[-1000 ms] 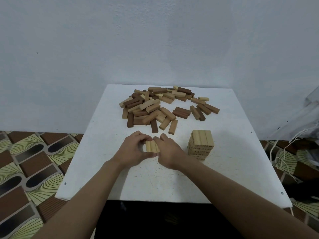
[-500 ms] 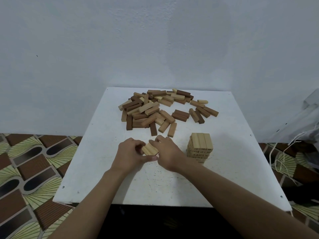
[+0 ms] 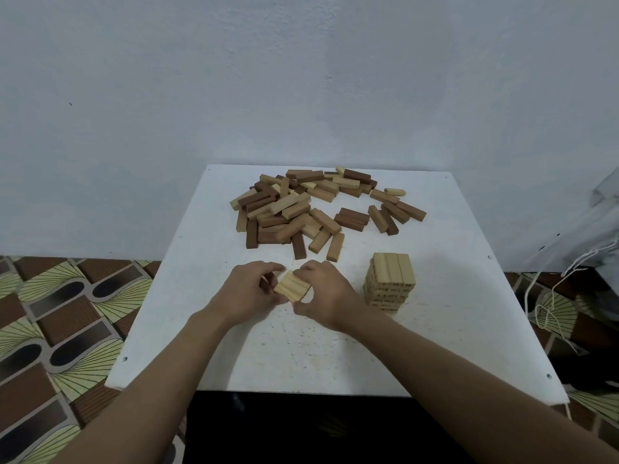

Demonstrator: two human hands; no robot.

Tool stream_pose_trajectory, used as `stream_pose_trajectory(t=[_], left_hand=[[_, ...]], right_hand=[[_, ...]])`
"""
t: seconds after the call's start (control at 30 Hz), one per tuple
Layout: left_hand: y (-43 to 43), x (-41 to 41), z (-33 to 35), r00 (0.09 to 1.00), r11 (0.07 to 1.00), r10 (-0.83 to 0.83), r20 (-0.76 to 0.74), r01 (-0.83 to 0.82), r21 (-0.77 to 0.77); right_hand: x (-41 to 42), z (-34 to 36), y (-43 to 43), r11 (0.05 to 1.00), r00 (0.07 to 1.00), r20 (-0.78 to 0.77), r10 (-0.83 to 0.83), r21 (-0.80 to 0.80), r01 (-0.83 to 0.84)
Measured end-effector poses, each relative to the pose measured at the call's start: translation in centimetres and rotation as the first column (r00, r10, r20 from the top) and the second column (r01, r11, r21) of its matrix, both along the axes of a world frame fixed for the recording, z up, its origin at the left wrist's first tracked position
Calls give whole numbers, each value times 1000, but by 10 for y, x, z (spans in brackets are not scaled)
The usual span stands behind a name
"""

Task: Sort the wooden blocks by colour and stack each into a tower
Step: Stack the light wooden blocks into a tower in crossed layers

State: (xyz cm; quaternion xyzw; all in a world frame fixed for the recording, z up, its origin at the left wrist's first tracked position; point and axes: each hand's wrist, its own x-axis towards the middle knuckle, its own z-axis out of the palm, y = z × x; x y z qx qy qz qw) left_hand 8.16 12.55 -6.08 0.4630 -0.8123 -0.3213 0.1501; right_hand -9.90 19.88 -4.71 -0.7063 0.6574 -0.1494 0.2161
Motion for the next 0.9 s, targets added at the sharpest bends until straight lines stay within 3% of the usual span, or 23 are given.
stream_pose_trajectory(t=[0.23,0.9], left_hand=[[-1,4,-1,996,997,-76,49,77,-11],[5,8,-17,981,998,-3,-196,-10,-64]], right_hand=[[2,0,-4,1000,996,78,31,1,-31],[-3,-7,-8,1000,996,88,4,8,-5]])
